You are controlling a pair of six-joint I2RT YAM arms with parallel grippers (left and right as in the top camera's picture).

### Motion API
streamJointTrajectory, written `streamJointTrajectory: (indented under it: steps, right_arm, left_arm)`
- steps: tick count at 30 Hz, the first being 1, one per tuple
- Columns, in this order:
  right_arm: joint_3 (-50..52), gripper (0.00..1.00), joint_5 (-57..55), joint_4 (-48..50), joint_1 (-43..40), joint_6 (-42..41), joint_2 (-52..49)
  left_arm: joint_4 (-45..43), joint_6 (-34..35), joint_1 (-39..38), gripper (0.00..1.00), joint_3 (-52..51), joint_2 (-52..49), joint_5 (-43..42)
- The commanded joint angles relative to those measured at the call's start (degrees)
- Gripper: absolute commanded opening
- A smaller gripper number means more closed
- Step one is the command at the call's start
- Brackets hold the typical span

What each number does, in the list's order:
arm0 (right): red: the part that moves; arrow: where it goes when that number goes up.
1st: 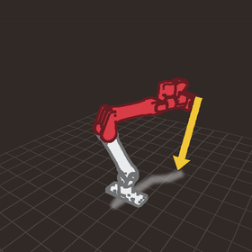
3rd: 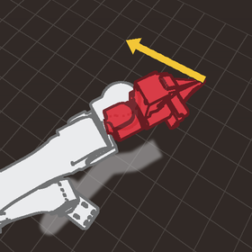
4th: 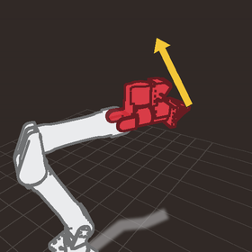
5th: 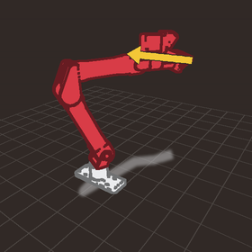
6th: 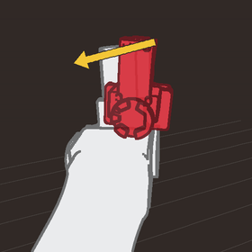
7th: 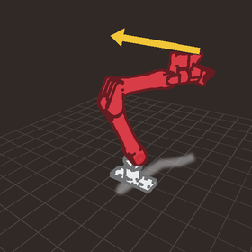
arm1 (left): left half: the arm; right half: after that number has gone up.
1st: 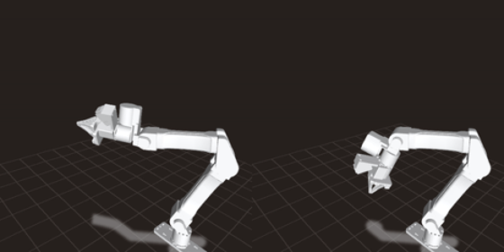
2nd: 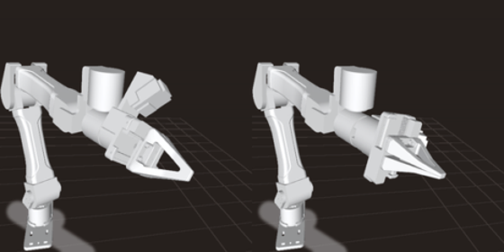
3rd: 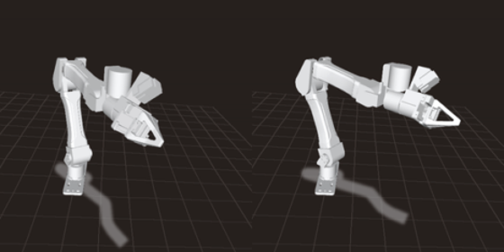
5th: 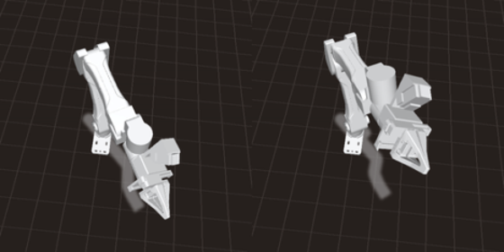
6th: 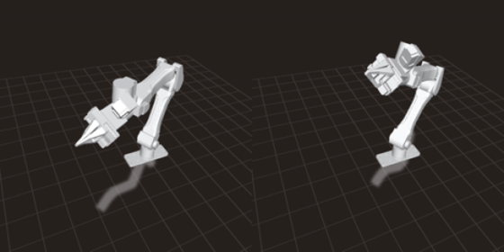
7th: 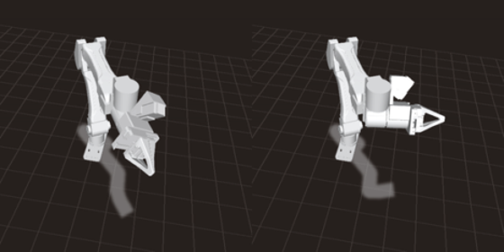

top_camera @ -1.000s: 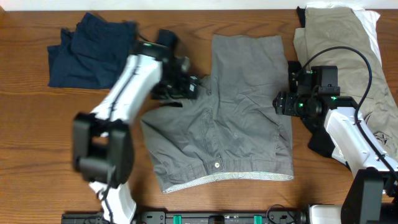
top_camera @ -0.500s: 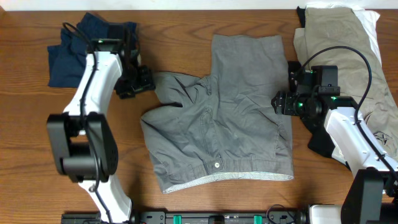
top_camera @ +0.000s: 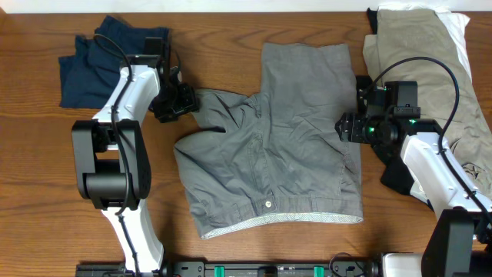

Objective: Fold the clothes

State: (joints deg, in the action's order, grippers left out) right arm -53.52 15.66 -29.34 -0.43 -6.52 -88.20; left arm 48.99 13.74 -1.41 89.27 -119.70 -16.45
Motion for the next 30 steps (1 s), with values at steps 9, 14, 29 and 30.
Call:
streamJointTrajectory:
  steps: [9, 14, 29, 30]
  right_arm:
    - [-1.0, 0.74, 0.6, 0.0, -0.3, 1.0, 1.1]
    - [-1.0, 0.74, 0.9, 0.0, -0.3, 1.1, 1.1]
    - [-1.0, 0.74, 0.9, 0.2, -0.3, 1.1, 1.1]
    - [-1.0, 0.74, 0.9, 0.2, -0.3, 1.1, 1.1]
  left_arm:
    - [-5.8, 0.5, -1.7, 0.63, -2.1, -3.7, -1.0]
    - [-9.1, 0.5, -2.4, 0.62, -2.2, -5.1, -1.1]
    - [-22.8, 0.5, -4.6, 0.08, -2.2, -5.2, -1.1]
    - [-24.6, 0.5, -4.6, 0.08, -2.2, -5.2, -1.1]
